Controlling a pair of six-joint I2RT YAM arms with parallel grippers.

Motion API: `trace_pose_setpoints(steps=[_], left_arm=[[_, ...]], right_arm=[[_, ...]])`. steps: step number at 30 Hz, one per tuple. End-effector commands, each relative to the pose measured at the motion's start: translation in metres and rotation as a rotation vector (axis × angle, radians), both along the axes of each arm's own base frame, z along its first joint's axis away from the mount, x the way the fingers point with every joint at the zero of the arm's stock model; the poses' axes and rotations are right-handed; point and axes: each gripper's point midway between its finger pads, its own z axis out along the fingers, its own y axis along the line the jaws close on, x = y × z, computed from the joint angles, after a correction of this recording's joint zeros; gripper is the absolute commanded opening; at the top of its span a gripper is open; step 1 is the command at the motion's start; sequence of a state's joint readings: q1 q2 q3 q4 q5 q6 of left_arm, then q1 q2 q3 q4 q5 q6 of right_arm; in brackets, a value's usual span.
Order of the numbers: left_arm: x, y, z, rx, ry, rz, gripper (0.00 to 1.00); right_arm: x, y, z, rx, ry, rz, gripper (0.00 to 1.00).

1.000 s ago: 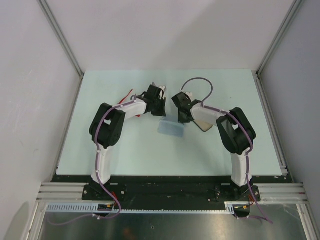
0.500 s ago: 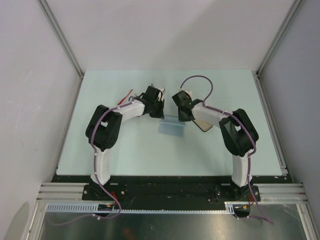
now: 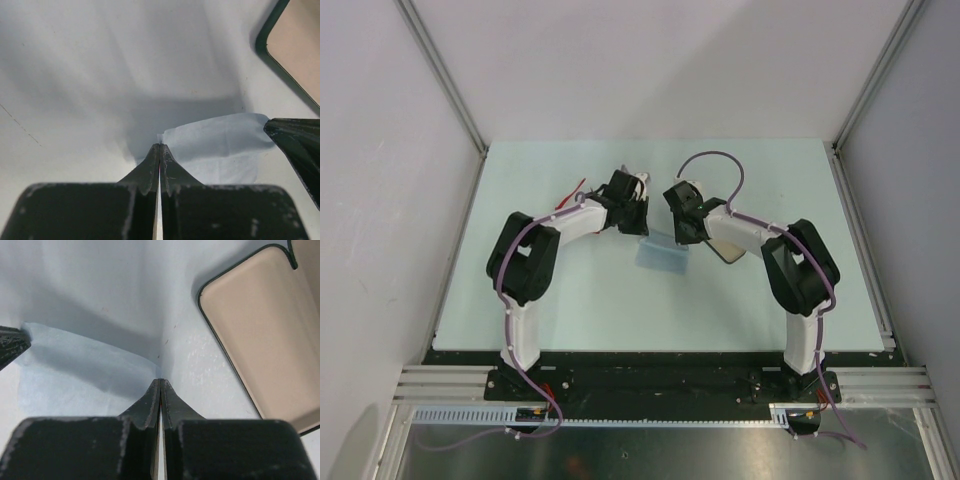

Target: Organize the sunglasses

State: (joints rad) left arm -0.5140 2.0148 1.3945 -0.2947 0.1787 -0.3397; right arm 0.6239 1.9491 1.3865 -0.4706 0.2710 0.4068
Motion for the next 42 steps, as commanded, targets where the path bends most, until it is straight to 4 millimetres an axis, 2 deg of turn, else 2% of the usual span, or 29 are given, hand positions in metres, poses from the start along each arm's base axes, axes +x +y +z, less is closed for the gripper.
trace_pose_setpoints(steps=[1, 6, 21, 32, 33, 39, 42], left_arm=[[-0.002, -0.006, 0.029, -0.041, -0.056, -0.039, 0.00], [-0.006, -0.007, 0.027, -0.045, -0.050, -0.060, 0.00], [-0.015, -0.004, 0.018, -0.038, -0.035, -0.057, 0.00], [-0.025, -0.003, 0.017, -0.049, -0.026, -0.069, 0.08], [-0.025, -0.003, 0.017, -0.047, -0.028, -0.069, 0.10], [-0.027, -0.001, 0.018, -0.049, -0.026, -0.067, 0.44], [-0.028, -0.001, 0.026, -0.057, -0.041, -0.069, 0.49]], right_arm=[[-0.010, 0.002, 0.021, 0.026, 0.000, 0.020, 0.03], [-0.012, 0.002, 0.014, 0.014, 0.016, 0.028, 0.04], [-0.023, 0.010, 0.012, 0.052, 0.059, 0.069, 0.03], [-0.029, 0.011, 0.009, 0.089, 0.105, 0.105, 0.06], [-0.030, 0.011, 0.009, 0.092, 0.109, 0.110, 0.07], [-0.030, 0.007, 0.010, 0.091, 0.114, 0.105, 0.18], [-0.027, 0.007, 0.020, 0.107, 0.093, 0.102, 0.25]])
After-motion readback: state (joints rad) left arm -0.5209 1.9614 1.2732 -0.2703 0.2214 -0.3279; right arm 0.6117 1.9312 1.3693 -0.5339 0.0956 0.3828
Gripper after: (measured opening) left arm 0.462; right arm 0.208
